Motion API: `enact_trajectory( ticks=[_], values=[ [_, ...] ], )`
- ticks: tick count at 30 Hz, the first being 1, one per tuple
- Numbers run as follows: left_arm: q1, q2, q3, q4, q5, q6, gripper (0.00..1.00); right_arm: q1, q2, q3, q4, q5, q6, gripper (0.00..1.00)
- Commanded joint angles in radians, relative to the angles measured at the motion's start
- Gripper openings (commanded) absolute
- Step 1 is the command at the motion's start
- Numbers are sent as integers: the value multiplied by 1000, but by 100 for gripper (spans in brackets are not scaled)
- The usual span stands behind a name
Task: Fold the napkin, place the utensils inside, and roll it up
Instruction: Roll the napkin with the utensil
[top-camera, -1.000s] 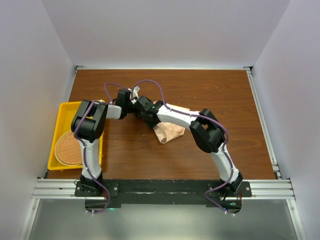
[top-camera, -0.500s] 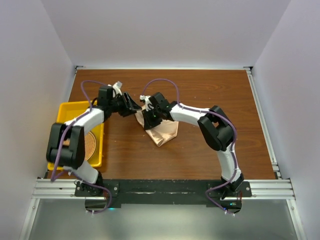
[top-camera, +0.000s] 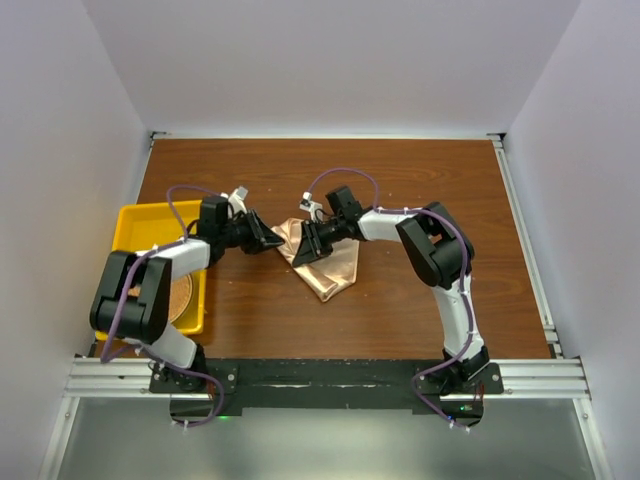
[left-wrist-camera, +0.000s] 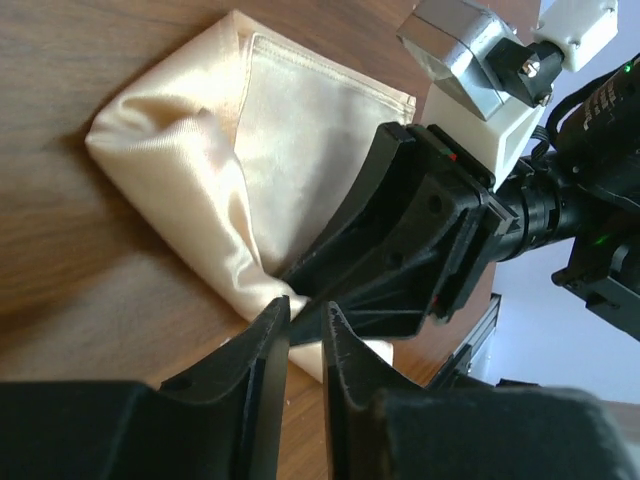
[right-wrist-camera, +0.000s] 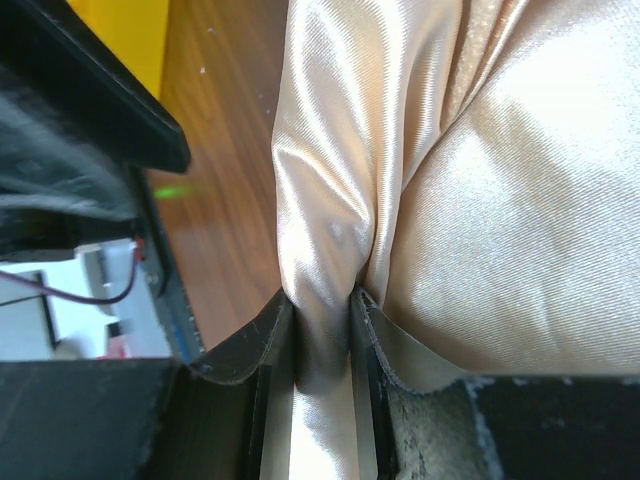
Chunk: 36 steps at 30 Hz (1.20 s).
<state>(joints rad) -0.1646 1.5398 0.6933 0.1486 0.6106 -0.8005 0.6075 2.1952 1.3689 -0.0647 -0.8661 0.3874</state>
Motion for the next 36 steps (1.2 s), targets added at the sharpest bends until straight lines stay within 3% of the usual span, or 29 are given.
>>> enact_trajectory(
  ticks=[1, 6, 12, 16, 19, 24, 27, 30, 36],
  values=[
    [-33, 101, 12, 279, 70, -75, 16, -29, 55, -70, 54, -39, 85, 0],
    [-58, 227, 15, 492, 68, -166, 8, -55, 87, -88, 92, -34, 154, 0],
    [-78, 383, 31, 577, 2, -160, 1, -72, 112, -91, 68, 19, 160, 0],
    [-79, 479, 41, 542, -70, -154, 0, -75, 121, -71, -65, 73, 91, 5],
    [-87, 508, 61, 419, -153, -115, 0, -75, 109, -57, -150, 142, 18, 12],
    [-104, 499, 121, 245, -236, -51, 0, -71, 55, 27, -306, 284, -93, 35],
    [-105, 505, 127, 226, -241, -65, 0, -51, -12, 81, -432, 392, -151, 52],
    [-110, 511, 141, 210, -238, -55, 0, -26, -44, 151, -518, 461, -218, 63],
    [-112, 520, 163, 184, -227, -40, 0, 49, -104, 228, -644, 646, -314, 71]
  ],
)
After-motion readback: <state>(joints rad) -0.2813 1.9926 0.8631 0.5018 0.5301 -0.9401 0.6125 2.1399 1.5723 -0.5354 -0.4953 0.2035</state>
